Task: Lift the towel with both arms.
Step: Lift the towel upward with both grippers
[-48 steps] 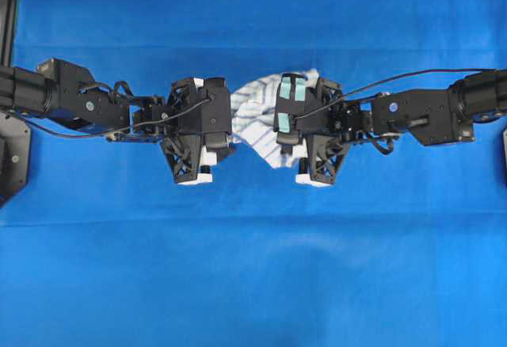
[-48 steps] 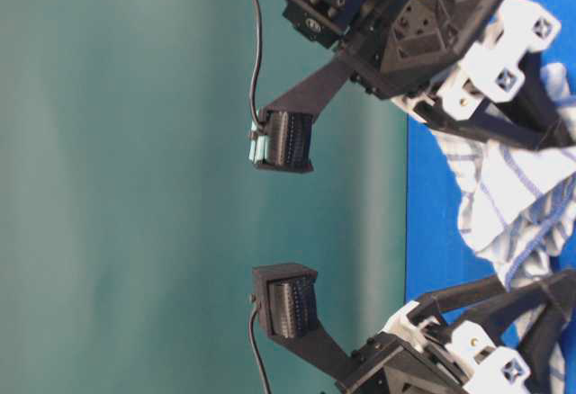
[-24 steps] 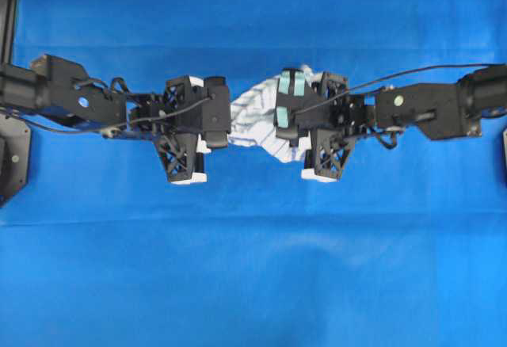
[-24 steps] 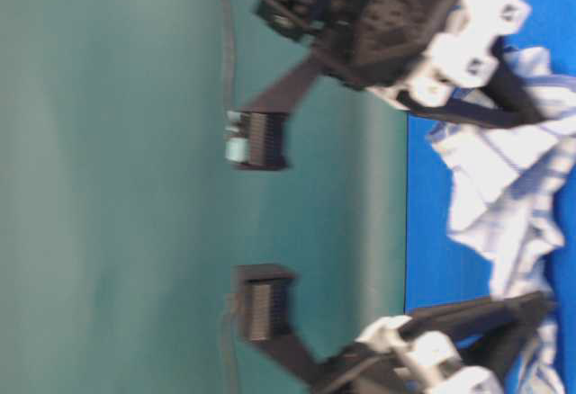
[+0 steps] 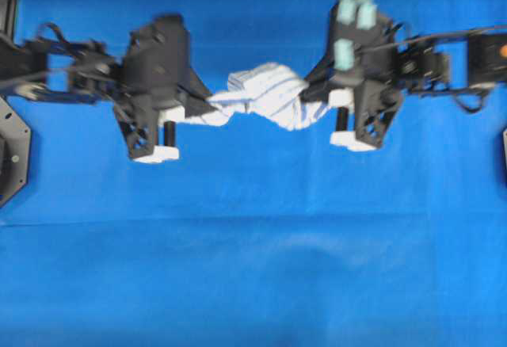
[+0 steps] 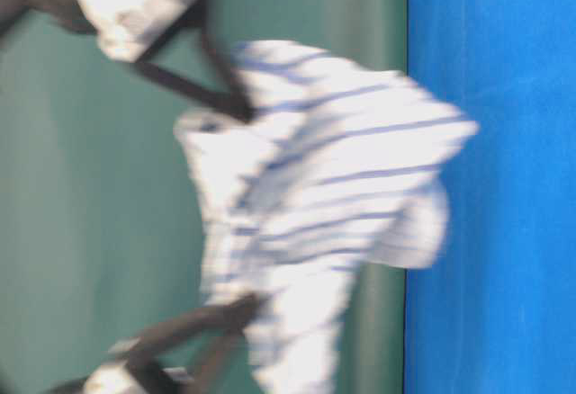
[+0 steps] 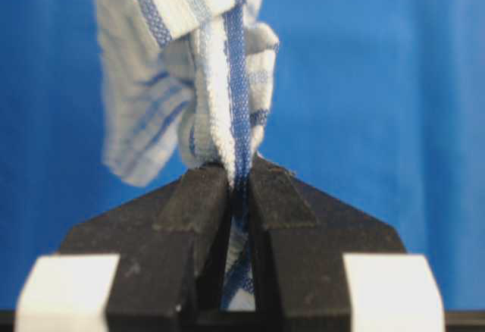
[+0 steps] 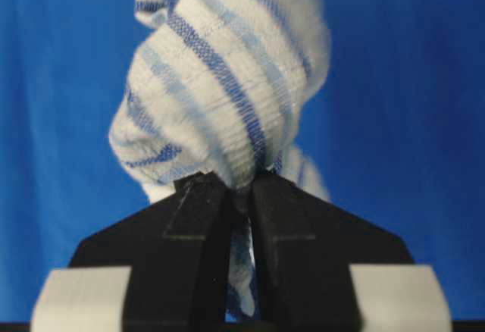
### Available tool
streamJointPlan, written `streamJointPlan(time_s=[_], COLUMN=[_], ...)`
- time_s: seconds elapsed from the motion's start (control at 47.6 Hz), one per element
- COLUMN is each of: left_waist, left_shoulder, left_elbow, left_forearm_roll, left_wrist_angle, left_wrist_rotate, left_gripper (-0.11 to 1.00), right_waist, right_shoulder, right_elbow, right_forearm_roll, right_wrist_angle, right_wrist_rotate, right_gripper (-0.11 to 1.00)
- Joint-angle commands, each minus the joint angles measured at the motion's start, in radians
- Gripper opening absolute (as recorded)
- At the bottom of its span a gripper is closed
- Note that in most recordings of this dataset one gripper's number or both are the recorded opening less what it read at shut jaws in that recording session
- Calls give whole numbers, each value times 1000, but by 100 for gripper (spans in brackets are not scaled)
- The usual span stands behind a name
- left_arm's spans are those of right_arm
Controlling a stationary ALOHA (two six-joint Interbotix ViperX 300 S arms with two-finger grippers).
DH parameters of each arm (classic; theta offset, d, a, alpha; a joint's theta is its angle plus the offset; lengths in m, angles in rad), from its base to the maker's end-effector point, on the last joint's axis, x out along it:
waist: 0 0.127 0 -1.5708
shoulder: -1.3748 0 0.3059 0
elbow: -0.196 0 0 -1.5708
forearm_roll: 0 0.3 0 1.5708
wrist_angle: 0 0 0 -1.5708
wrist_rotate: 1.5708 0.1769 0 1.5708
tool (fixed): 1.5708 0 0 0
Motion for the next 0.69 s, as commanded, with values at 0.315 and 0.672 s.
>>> streamJointPlan(time_s=[0.315, 0.672], left_waist=[3, 3], left_shoulder=[-126, -132], left_elbow=[-247, -405], left_forearm_roll=[3, 6], left_wrist_angle=[216, 316], left_wrist_rotate=[0, 2], left_gripper=[3, 3], right_waist=[-5, -5], right_shoulder=[-140, -141], right_elbow=[-249, -413], right_forearm_roll=[-34, -61], right_wrist_angle=[193, 308], right_wrist_rotate=[-14, -61], right_gripper=[10, 10])
